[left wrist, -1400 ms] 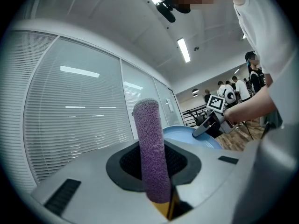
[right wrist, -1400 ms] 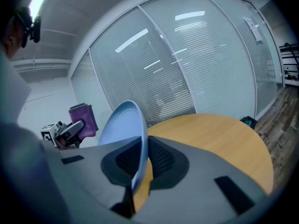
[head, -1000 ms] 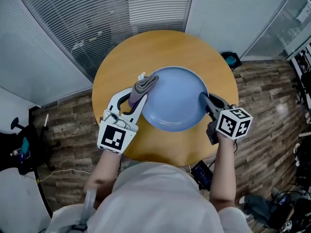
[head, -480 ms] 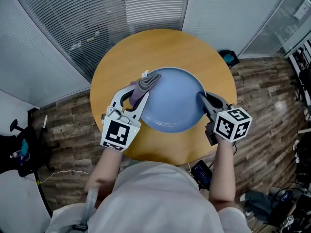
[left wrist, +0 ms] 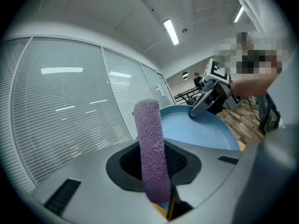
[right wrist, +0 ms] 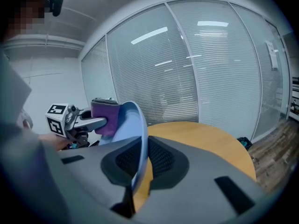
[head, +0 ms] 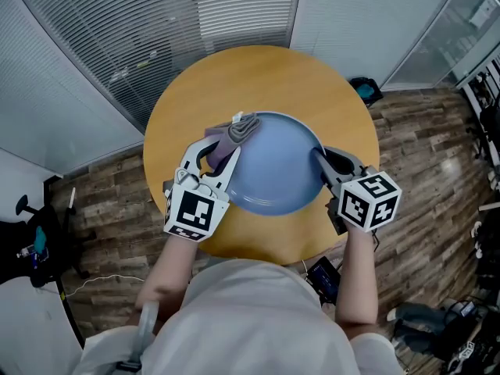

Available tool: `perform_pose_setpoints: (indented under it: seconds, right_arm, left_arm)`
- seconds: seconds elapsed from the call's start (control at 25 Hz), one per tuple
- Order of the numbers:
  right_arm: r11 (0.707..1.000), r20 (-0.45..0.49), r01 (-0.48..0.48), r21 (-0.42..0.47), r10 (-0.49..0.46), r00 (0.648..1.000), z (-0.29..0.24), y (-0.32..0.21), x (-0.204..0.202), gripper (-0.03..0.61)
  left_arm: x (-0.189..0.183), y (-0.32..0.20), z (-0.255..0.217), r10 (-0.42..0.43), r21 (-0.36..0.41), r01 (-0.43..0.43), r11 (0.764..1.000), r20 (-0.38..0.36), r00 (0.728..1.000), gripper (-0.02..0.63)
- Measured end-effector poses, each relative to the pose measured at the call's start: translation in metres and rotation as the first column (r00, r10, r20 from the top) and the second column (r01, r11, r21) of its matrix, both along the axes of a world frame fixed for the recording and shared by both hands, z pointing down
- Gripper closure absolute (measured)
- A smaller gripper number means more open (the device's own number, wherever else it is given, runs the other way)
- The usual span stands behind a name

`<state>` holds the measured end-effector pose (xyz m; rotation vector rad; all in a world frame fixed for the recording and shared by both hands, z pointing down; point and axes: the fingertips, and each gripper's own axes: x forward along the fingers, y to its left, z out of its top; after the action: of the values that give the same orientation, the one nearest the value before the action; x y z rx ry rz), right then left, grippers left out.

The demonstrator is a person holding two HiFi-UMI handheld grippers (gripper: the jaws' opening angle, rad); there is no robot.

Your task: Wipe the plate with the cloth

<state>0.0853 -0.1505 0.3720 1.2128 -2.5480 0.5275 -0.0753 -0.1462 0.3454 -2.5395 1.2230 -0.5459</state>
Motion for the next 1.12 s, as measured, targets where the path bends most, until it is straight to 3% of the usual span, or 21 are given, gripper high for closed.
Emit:
perform_pose_setpoints:
  seconds: [0.56, 1.12]
  right_arm:
    - [0.999, -0.07, 0.028, 0.017, -0.027, 0.997, -0.002, 0.01, -0.007, 0.546]
    - [0.998, -0.091, 0.054, 0.007, -0.054, 0.994, -0.005, 0.01, -0.007, 0.546]
  left_arm:
    - [0.019, 0.001, 0.007, 0.044, -0.021, -0.042, 0.999, 0.089, 0.995, 0.535]
    - [0.043, -0.001, 0.003, 0.091, -0.042, -0.086, 0.995, 0.123, 0.988, 0.534]
